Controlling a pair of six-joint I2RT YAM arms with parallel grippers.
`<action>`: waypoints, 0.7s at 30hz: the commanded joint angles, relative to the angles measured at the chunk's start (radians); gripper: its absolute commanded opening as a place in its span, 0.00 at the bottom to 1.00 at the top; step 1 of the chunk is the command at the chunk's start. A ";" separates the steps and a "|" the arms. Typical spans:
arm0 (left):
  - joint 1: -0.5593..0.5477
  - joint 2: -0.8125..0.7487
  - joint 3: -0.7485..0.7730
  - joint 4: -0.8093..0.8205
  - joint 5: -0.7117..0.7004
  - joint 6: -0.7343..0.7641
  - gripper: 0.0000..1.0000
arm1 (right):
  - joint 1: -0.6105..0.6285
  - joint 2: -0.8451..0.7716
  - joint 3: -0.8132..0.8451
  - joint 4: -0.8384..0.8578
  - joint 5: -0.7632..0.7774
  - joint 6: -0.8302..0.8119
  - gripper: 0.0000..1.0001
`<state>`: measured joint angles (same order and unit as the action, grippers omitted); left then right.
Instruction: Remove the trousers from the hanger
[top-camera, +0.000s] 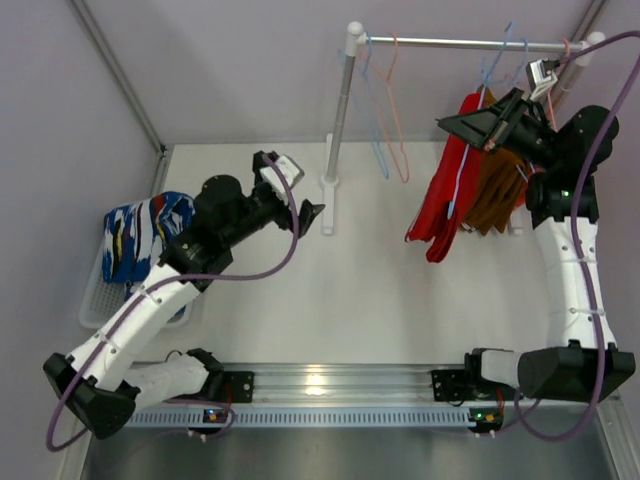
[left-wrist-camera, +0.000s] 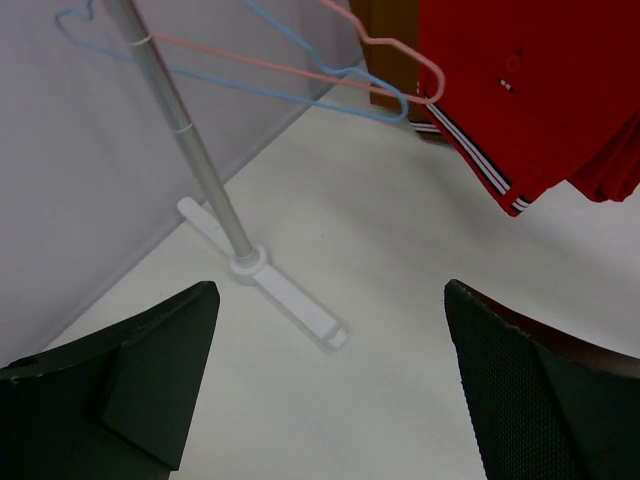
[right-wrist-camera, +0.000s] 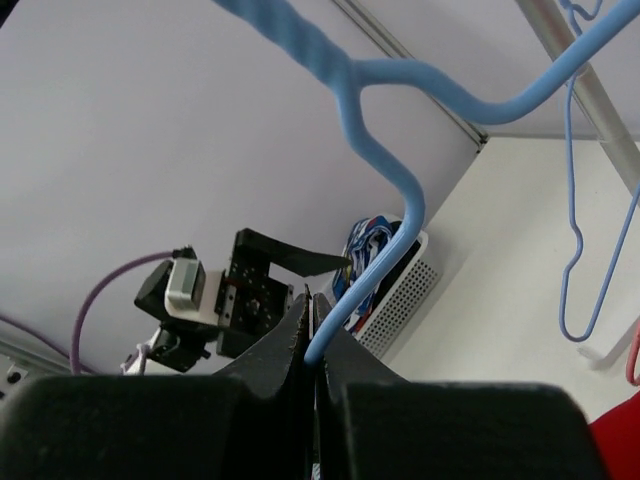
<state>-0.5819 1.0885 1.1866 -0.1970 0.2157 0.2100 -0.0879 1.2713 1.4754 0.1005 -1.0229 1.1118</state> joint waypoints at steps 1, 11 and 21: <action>-0.175 -0.013 -0.053 0.279 -0.203 0.118 0.99 | -0.015 -0.122 -0.020 0.154 0.056 -0.043 0.00; -0.570 0.157 -0.070 0.665 -0.412 0.034 0.98 | -0.015 -0.242 -0.079 0.142 0.110 0.008 0.00; -0.645 0.332 -0.084 1.022 -0.475 0.014 0.87 | -0.015 -0.219 -0.041 0.212 0.136 0.103 0.00</action>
<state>-1.2232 1.4109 1.0958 0.6102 -0.2317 0.2386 -0.0883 1.0630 1.3624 0.0975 -0.9279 1.1934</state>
